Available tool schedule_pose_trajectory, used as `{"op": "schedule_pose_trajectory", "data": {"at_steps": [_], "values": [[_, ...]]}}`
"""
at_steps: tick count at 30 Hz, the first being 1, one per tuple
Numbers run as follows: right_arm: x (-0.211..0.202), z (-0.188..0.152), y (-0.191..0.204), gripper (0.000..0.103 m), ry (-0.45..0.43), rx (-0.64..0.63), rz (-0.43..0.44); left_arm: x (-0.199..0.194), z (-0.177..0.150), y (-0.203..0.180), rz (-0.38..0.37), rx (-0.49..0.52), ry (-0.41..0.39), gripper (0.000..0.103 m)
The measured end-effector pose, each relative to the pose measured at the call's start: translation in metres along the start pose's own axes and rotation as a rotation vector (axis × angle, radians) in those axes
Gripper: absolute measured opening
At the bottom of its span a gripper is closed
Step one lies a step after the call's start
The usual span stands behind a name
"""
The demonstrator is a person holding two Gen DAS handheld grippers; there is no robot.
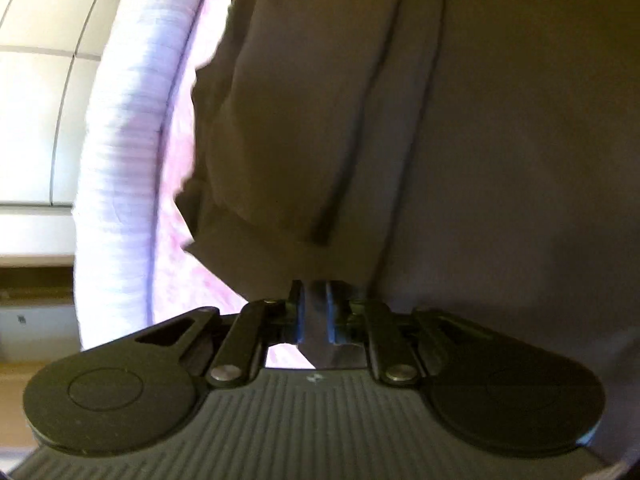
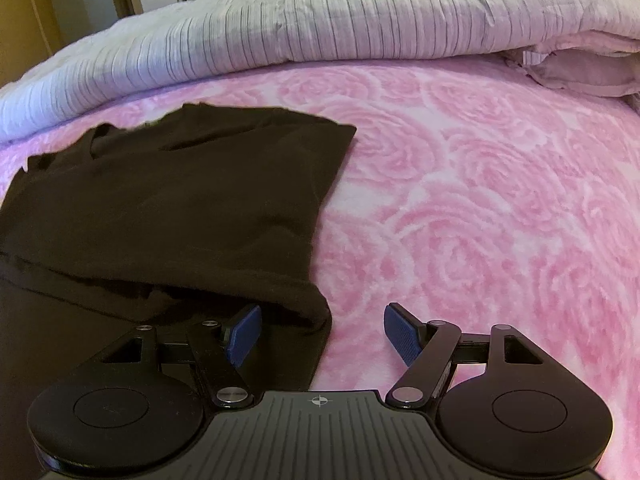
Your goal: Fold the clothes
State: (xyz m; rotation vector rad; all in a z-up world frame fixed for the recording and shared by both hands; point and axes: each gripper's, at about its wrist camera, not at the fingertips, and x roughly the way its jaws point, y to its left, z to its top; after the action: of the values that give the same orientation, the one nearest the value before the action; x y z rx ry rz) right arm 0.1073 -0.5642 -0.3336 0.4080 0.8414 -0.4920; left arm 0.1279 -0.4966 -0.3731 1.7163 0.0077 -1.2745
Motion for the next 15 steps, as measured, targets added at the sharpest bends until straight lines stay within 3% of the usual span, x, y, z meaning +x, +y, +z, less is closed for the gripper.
{"op": "schedule_pose_trajectory", "data": {"at_steps": [3,7,12,15], "values": [[-0.002,0.001,-0.002,0.072,-0.006,0.009,0.003,-0.010,-0.001,0.014,0.002,-0.142,-0.021,0.015],[-0.002,0.000,-0.003,0.072,-0.001,0.007,0.004,-0.012,0.013,0.020,-0.005,-0.155,-0.091,0.045],[-0.009,0.000,-0.002,0.072,-0.008,0.017,0.014,0.005,0.028,0.048,-0.086,-0.312,-0.105,0.042],[-0.009,0.004,-0.001,0.072,-0.012,0.030,0.010,0.011,0.029,0.054,-0.152,-0.341,-0.079,0.038]]}}
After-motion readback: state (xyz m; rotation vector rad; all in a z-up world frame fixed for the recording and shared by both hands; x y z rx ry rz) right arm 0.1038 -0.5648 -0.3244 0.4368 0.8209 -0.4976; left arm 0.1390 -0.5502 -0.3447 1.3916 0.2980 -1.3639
